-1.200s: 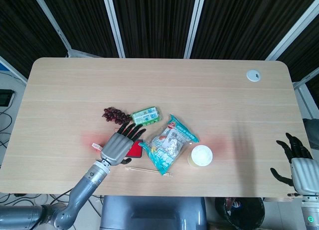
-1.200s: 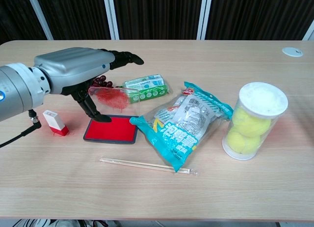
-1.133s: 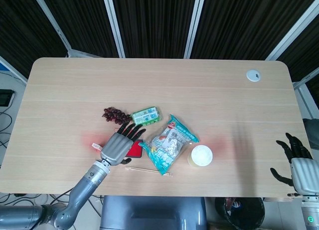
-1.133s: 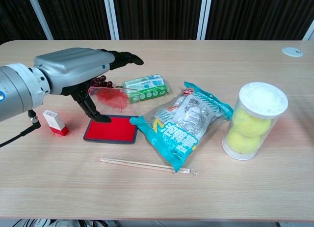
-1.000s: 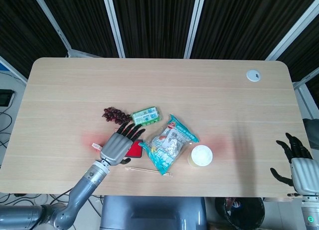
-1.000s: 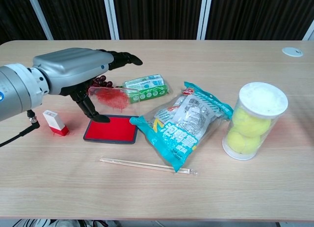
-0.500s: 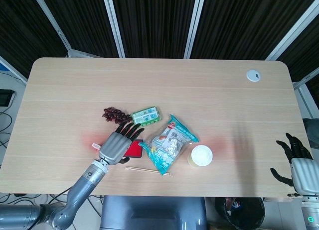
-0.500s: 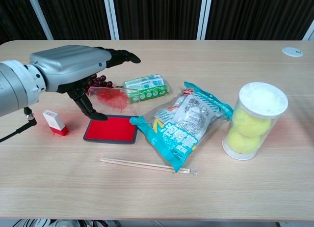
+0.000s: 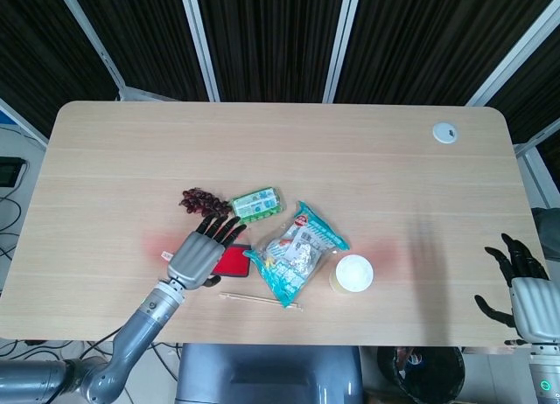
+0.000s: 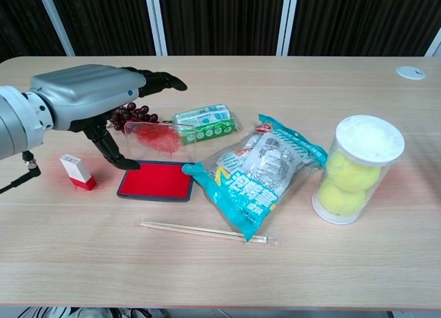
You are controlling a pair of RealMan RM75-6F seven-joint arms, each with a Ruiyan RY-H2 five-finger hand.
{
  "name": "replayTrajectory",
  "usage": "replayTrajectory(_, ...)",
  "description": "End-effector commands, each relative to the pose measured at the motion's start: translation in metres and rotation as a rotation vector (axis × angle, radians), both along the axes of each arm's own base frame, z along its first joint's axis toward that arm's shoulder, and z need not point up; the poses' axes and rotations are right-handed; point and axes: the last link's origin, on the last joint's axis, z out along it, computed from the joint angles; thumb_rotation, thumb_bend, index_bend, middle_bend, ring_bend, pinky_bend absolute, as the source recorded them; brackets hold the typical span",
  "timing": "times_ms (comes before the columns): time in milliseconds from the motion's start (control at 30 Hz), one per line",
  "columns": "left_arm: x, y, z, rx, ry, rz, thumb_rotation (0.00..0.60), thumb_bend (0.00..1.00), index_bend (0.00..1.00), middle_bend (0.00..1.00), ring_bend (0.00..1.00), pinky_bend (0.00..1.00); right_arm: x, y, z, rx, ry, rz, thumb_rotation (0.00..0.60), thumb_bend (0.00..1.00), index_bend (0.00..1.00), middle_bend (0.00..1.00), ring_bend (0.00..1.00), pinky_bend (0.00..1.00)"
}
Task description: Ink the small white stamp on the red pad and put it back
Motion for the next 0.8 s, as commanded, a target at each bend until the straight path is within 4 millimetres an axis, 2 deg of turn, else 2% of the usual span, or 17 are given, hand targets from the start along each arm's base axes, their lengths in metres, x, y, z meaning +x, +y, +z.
replayTrajectory(33,-0.008,0.001,0.004,0.01,0.017,0.012,0.6,0.12,0.0,0.0,0.0,0.0,0.0,0.0,0.0,0.0,0.0,0.0,0.6,0.31,0.21,0.0,0.0,0.19)
replayTrajectory(333,-0.042,0.009,0.029,0.072,0.066,0.055,0.6,0.12,0.04,0.01,0.0,0.01,0.0,0.0,0.0,-0.001,0.001,0.001,0.6,0.31,0.22,0.0,0.0,0.19)
replayTrajectory(633,-0.086,0.011,0.057,0.115,0.108,0.111,0.6,0.14,0.16,0.12,0.05,0.08,0.001,0.0,0.0,-0.002,0.007,0.001,0.6,0.31,0.22,0.0,0.0,0.19)
replayTrajectory(800,-0.104,0.011,0.062,0.107,0.12,0.135,0.6,0.17,0.2,0.16,0.06,0.1,0.001,0.0,0.0,-0.004,0.009,0.001,0.6,0.31,0.23,0.0,0.0,0.19)
